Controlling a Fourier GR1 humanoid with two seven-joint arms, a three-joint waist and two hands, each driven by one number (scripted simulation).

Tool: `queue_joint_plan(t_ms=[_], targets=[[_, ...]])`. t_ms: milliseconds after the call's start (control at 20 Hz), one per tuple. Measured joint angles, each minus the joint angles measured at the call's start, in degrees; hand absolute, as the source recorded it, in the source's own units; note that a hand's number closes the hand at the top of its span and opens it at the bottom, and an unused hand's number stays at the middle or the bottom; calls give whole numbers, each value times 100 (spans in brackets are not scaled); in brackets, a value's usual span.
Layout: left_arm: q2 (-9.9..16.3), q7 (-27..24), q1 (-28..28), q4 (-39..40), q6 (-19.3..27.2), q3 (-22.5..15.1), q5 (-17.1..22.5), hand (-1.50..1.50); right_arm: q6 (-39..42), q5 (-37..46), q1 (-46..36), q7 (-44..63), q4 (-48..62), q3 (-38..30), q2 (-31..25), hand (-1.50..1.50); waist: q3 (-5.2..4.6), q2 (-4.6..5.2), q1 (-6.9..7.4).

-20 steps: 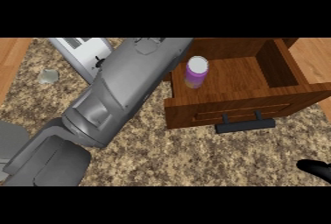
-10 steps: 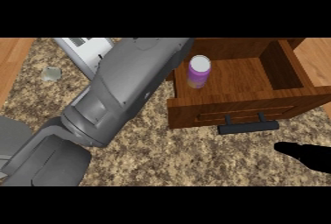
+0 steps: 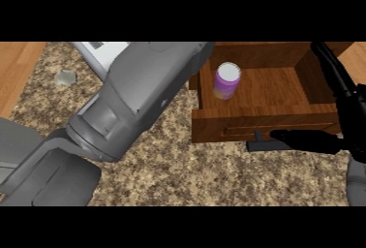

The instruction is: Pick up the can, place it into the drawer and close the drawer

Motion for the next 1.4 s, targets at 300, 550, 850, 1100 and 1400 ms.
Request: queue_joint_plan(t_ms=[300, 550, 850, 1100, 1400], targets=[[20, -14, -20, 102, -157, 20, -88, -150, -414, 963, -405, -312, 1200, 428, 56, -150, -4, -47, 148], [107, 8, 105, 3, -310, 108, -94, -150, -935, 1650, -878, -585, 2407, 635, 213, -150, -6, -77, 265], [354, 105, 234, -126, -393, 144, -195, -150, -1727, 2215, -1605, -838, 4037, 637, 564, -150, -7, -95, 372], [536, 272, 400, -354, -413, 138, -288, -150, -2476, 2551, -2270, -974, 5291, 414, 715, -150, -7, -107, 445], [834, 525, 717, -766, -579, 100, -357, -150, -3358, 2818, -3077, -965, 6554, 71, 821, -150, -8, -109, 599]])
